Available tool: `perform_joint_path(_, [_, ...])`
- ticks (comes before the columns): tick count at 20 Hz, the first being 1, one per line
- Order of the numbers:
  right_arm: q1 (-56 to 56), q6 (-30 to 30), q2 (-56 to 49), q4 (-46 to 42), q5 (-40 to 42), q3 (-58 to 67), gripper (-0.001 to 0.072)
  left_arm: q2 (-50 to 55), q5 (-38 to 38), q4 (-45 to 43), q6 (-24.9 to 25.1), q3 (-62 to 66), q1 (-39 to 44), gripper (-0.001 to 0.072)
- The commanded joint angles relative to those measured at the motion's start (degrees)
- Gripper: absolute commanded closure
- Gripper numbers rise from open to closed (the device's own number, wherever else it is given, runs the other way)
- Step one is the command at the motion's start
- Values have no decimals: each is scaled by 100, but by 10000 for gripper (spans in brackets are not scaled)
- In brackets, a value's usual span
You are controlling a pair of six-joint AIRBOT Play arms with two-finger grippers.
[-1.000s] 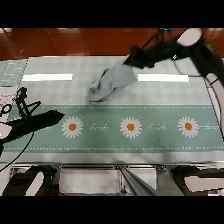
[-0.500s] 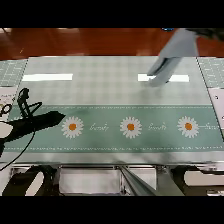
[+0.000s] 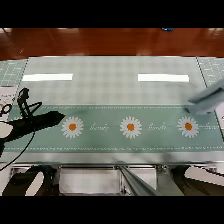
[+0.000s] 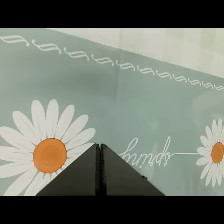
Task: Fold the shirts.
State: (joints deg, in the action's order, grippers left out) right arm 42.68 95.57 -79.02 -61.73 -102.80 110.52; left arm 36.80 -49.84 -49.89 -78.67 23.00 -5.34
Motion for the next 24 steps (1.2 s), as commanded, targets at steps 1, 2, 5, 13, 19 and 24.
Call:
perform_joint_path(1, [619, -125, 461, -940, -356, -789, 688, 2, 37, -2, 2, -4, 0, 691])
perform_joint_path(2, [765, -114, 581, -1344, -358, -1038, 688, 7, 59, 0, 0, -4, 2, 691])
perform_joint_path(5, [1272, -155, 1010, -2153, -358, -1816, 688, 37, 245, 24, -2, -4, 2, 691])
perform_joint_path(13, [2197, 125, 2485, -3703, -164, -4356, 686, 37, 131, 24, 4, -4, 2, 691])
perform_joint_path(19, [2173, -11, 2610, -4194, -297, -5132, 294, 37, 136, 22, 260, 0, 0, 691])
perform_joint_path(24, [2083, 26, 2315, -1266, 529, -5130, 374, 229, 1458, 199, 262, 446, 2, 691])
